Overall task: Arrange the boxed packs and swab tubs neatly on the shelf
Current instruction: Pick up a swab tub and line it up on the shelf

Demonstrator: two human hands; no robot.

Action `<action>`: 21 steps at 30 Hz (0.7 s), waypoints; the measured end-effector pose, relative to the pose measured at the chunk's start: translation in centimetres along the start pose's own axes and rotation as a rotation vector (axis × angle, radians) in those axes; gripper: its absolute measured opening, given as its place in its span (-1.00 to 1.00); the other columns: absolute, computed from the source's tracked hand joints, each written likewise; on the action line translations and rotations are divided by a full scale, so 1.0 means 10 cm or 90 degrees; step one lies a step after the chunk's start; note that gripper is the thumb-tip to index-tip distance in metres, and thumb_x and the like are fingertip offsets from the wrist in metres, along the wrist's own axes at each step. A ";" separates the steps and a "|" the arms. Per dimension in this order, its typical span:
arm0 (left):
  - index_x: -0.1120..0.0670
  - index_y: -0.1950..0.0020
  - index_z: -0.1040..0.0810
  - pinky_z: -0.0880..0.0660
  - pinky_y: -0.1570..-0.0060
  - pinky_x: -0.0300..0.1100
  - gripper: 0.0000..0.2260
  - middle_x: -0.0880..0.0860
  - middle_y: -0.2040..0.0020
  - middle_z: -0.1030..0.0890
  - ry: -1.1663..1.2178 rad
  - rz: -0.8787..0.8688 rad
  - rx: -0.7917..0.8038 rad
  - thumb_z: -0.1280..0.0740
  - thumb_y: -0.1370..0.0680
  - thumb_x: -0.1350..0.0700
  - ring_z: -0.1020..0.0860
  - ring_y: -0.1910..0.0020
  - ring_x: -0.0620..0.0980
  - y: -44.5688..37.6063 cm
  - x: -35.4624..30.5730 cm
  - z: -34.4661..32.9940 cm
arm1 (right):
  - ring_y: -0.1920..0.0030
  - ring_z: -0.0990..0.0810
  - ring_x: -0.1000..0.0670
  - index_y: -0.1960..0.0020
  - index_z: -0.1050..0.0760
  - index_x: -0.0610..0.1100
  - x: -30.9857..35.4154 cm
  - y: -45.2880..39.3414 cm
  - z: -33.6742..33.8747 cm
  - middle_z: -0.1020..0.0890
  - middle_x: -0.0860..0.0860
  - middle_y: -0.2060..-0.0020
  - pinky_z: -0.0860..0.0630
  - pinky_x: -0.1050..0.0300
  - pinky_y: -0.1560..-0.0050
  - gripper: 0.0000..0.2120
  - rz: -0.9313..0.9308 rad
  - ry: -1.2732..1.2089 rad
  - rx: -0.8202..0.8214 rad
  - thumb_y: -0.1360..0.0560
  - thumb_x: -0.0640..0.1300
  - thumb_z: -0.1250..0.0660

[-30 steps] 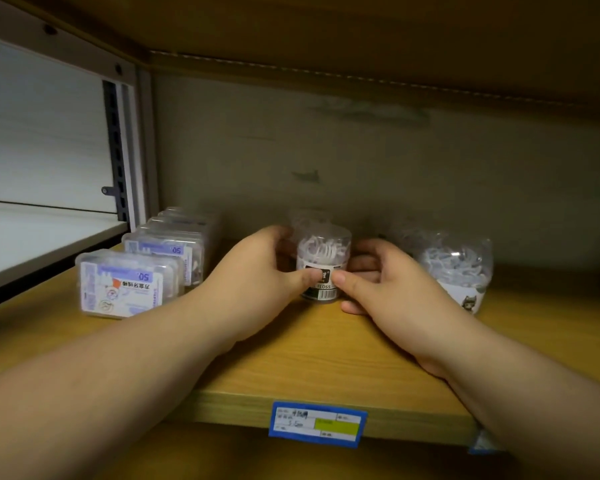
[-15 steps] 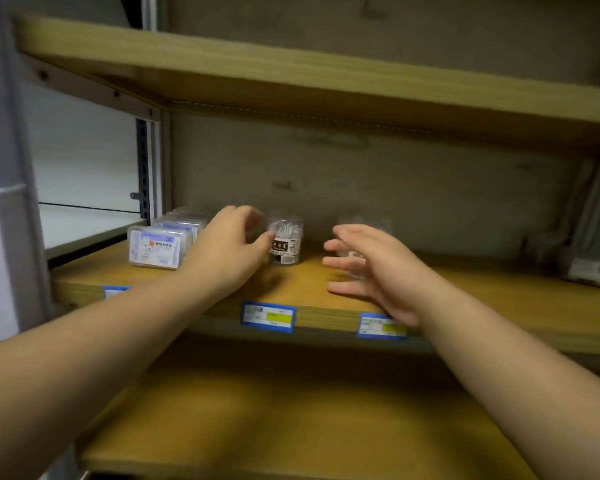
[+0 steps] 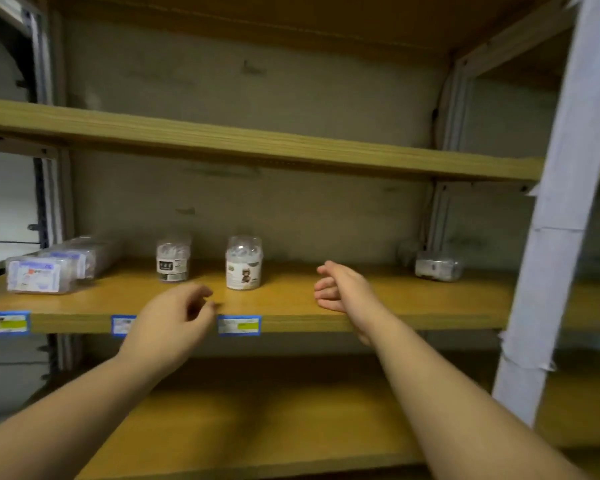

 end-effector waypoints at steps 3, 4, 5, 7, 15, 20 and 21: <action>0.00 -0.23 -0.60 -0.42 0.15 -0.23 -0.75 -0.16 0.05 -0.53 -0.040 -0.017 -0.045 -0.32 -0.59 -0.02 -0.50 0.08 -0.17 0.04 -0.07 -0.04 | -0.02 -0.67 -0.02 -0.04 -0.59 0.05 0.04 0.06 -0.05 -0.67 -0.01 0.07 -0.58 -0.08 -0.22 -0.63 0.003 0.042 -0.004 -0.52 0.28 -0.17; 0.00 -0.24 -0.60 -0.43 0.15 -0.22 -0.74 -0.16 0.04 -0.54 -0.047 -0.015 -0.049 -0.32 -0.59 -0.03 -0.50 0.07 -0.16 0.03 -0.09 -0.04 | -0.04 -0.66 0.00 -0.06 -0.58 0.07 0.04 0.07 -0.06 -0.67 -0.01 0.04 -0.58 -0.05 -0.23 -0.63 0.005 0.056 0.000 -0.54 0.28 -0.16; 0.00 -0.24 -0.59 -0.44 0.14 -0.21 -0.74 -0.14 0.03 -0.55 -0.046 -0.011 -0.048 -0.32 -0.59 -0.02 -0.50 0.06 -0.16 0.03 -0.09 -0.03 | -0.05 -0.66 0.00 -0.07 -0.58 0.07 0.05 0.08 -0.05 -0.66 -0.01 0.02 -0.58 -0.04 -0.23 -0.64 0.002 0.066 0.001 -0.56 0.27 -0.15; 0.01 -0.23 -0.60 -0.43 0.13 -0.19 -0.76 -0.13 0.02 -0.56 -0.045 -0.014 -0.050 -0.32 -0.59 -0.01 -0.48 0.05 -0.14 0.06 -0.10 -0.03 | -0.06 -0.66 0.00 -0.08 -0.57 0.04 0.04 0.08 -0.03 -0.66 -0.03 0.00 -0.57 -0.02 -0.24 -0.65 -0.003 0.075 -0.004 -0.59 0.24 -0.15; -0.03 -0.43 -0.41 -0.56 0.12 -0.04 -0.61 -0.04 -0.12 -0.59 0.054 -0.001 0.004 -0.26 -0.61 -0.06 -0.56 0.02 -0.06 -0.08 -0.51 -0.31 | -0.08 -0.64 0.04 -0.24 -0.54 -0.04 0.00 0.10 0.23 -0.65 0.02 -0.04 -0.58 0.06 -0.22 -0.67 -0.004 0.096 -0.029 -0.62 0.13 -0.21; 0.00 -0.41 -0.44 -0.52 -0.04 -0.12 -0.66 -0.03 -0.14 -0.58 0.270 -0.023 0.165 -0.28 -0.63 0.03 -0.56 -0.07 -0.05 -0.25 -1.52 -1.03 | -0.01 -0.56 0.08 -0.48 -0.37 -0.07 -0.16 0.01 1.26 -0.56 0.08 -0.08 -0.51 0.15 0.01 -0.57 -0.043 0.136 -0.198 -0.63 -0.05 -0.23; -0.03 -0.41 -0.43 -0.52 -0.04 -0.14 -0.67 -0.04 -0.14 -0.58 0.276 -0.018 0.218 -0.27 -0.64 0.02 -0.56 -0.06 -0.06 -0.32 -1.75 -1.24 | -0.12 -0.56 0.00 -0.50 -0.33 -0.11 -0.25 -0.02 1.46 -0.55 0.01 -0.18 -0.53 0.08 -0.12 -0.56 -0.093 0.001 -0.230 -0.63 -0.11 -0.22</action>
Point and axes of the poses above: each hand's wrist, its own y-axis away from the middle knuckle, its own z-axis out of the back of the hand, x = y × z, the point moved 6 cm from there along -y, towards the middle knuckle
